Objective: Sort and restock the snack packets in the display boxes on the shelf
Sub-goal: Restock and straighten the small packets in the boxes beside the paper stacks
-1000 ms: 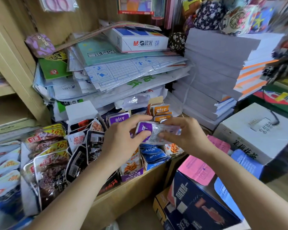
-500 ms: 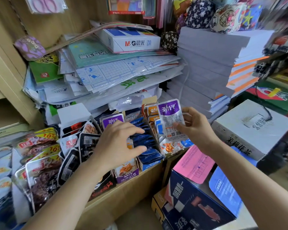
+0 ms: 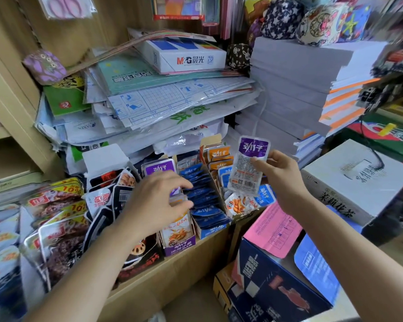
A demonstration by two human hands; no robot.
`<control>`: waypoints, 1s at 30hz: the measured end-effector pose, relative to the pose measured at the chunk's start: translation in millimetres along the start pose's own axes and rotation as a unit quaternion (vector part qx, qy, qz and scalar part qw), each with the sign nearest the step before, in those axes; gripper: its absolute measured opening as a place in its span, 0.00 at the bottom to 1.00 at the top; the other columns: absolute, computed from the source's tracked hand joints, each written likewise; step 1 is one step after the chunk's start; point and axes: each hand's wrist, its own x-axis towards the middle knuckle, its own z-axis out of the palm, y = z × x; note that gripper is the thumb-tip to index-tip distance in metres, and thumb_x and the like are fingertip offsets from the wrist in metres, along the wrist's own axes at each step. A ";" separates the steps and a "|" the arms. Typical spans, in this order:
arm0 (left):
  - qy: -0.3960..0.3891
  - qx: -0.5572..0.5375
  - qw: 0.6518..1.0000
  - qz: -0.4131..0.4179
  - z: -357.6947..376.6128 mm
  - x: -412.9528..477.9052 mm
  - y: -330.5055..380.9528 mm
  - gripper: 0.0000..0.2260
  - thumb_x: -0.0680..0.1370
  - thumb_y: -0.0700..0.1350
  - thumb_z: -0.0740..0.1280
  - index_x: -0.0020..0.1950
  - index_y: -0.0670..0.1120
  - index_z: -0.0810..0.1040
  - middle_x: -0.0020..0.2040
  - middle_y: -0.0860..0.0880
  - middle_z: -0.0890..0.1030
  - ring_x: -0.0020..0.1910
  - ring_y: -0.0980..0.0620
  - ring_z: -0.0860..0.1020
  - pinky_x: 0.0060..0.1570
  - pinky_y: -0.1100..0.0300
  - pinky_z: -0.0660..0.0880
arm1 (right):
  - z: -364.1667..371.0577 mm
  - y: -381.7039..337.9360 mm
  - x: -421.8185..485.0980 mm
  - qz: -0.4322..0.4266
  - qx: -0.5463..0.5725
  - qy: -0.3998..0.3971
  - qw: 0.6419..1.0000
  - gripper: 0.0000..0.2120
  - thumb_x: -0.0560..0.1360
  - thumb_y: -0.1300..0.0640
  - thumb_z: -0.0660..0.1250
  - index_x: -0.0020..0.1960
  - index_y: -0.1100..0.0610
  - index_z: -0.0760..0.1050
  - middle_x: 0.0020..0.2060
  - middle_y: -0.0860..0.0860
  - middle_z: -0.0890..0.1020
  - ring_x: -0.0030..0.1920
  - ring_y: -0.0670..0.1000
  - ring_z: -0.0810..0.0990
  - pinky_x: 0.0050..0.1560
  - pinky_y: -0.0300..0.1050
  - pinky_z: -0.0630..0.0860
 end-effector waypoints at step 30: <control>-0.037 -0.121 0.992 0.019 -20.0 -72.1 -22.8 0.11 0.70 0.51 0.79 0.51 0.60 0.86 0.47 0.66 0.84 0.48 0.68 0.81 0.51 0.68 0.77 | 106.9 -12.4 -37.9 -0.055 0.019 -0.264 0.963 0.12 0.78 0.60 0.71 0.60 0.62 0.79 0.51 0.57 0.86 0.49 0.61 0.86 0.49 0.51 0.84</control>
